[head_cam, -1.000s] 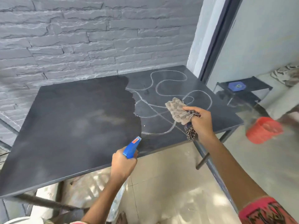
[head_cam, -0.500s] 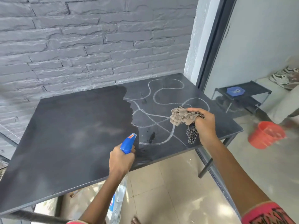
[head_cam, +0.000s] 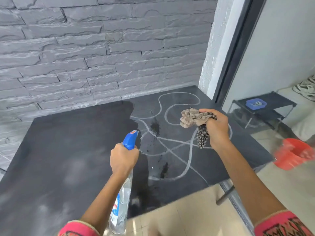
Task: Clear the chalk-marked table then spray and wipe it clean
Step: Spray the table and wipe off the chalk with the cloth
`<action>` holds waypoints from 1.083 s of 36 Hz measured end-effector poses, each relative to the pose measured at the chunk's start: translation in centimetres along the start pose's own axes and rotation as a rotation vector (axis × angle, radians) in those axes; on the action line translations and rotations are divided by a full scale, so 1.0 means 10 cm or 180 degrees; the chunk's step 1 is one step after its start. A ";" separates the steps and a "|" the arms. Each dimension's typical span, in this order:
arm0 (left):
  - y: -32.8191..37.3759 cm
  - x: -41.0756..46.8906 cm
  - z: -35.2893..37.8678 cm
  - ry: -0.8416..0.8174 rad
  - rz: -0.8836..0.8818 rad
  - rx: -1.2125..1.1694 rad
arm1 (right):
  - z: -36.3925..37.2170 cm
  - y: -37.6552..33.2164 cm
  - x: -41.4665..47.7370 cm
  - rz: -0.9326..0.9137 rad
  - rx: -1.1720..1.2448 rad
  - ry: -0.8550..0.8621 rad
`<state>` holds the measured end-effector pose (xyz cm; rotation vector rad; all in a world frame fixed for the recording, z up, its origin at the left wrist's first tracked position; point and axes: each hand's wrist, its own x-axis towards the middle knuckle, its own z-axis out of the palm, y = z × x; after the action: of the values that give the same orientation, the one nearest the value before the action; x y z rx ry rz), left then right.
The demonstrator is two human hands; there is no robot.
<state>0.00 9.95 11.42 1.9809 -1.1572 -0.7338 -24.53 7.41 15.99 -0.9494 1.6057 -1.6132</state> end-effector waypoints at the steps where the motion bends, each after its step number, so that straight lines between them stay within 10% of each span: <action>1: 0.04 0.10 0.02 -0.0019 -0.0013 -0.0097 | 0.06 0.02 0.10 0.0001 0.0005 -0.0022; 29: 0.70 2.14 0.28 0.0118 0.0058 -0.0569 | 1.67 0.62 1.79 0.0116 -0.0148 -0.0226; 39: 0.88 2.74 0.27 0.0452 0.0450 -0.1144 | 2.63 1.73 1.58 0.0139 -0.1854 -0.2704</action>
<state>5.66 -18.26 13.77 1.6081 -0.9915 -0.6638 -10.83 -20.21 -1.09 -1.5979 1.4329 -0.5229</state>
